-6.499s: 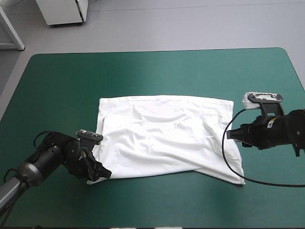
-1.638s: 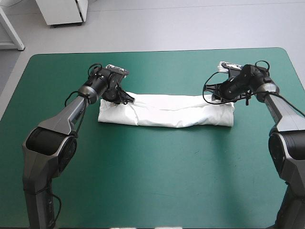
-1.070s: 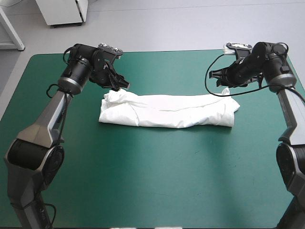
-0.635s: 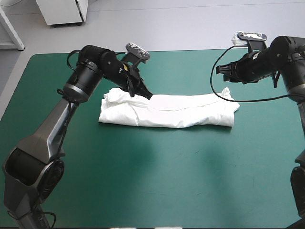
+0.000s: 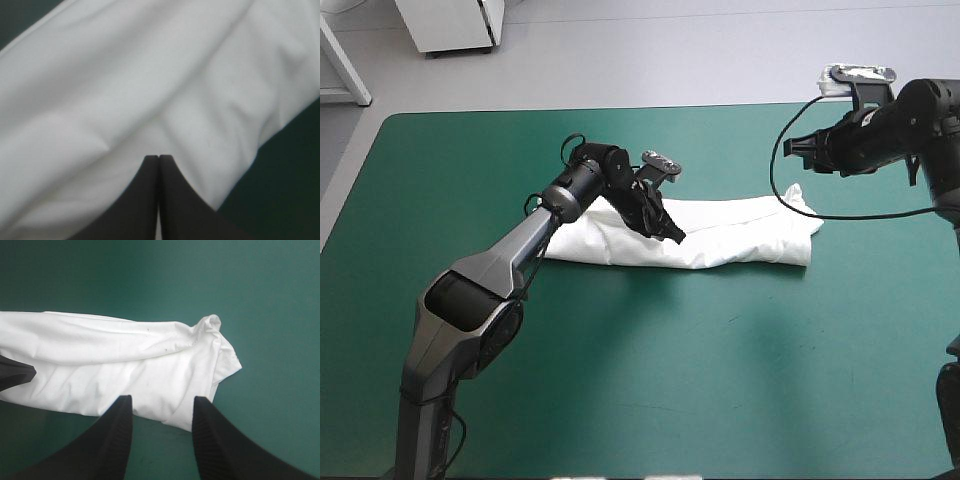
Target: Fold the cloth
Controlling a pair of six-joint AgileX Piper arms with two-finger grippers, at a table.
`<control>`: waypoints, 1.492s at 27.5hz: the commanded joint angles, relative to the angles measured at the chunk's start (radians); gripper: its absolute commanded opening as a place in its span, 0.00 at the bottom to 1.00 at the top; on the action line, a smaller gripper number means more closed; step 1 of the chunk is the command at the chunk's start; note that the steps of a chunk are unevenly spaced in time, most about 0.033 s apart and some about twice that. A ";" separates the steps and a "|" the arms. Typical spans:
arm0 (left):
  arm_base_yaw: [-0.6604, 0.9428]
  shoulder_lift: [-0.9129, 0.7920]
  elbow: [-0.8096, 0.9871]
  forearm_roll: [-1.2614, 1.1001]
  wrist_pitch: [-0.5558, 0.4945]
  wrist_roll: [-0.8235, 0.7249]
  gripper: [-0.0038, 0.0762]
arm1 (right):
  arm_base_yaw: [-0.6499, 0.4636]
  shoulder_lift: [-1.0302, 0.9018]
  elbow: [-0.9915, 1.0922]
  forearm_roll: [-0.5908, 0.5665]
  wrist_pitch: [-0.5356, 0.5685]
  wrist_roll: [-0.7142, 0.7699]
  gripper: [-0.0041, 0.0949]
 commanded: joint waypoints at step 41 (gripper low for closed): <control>-0.006 0.050 -0.029 -0.113 -0.009 -0.007 0.04 | -0.239 0.320 0.329 0.456 -0.160 -0.196 0.57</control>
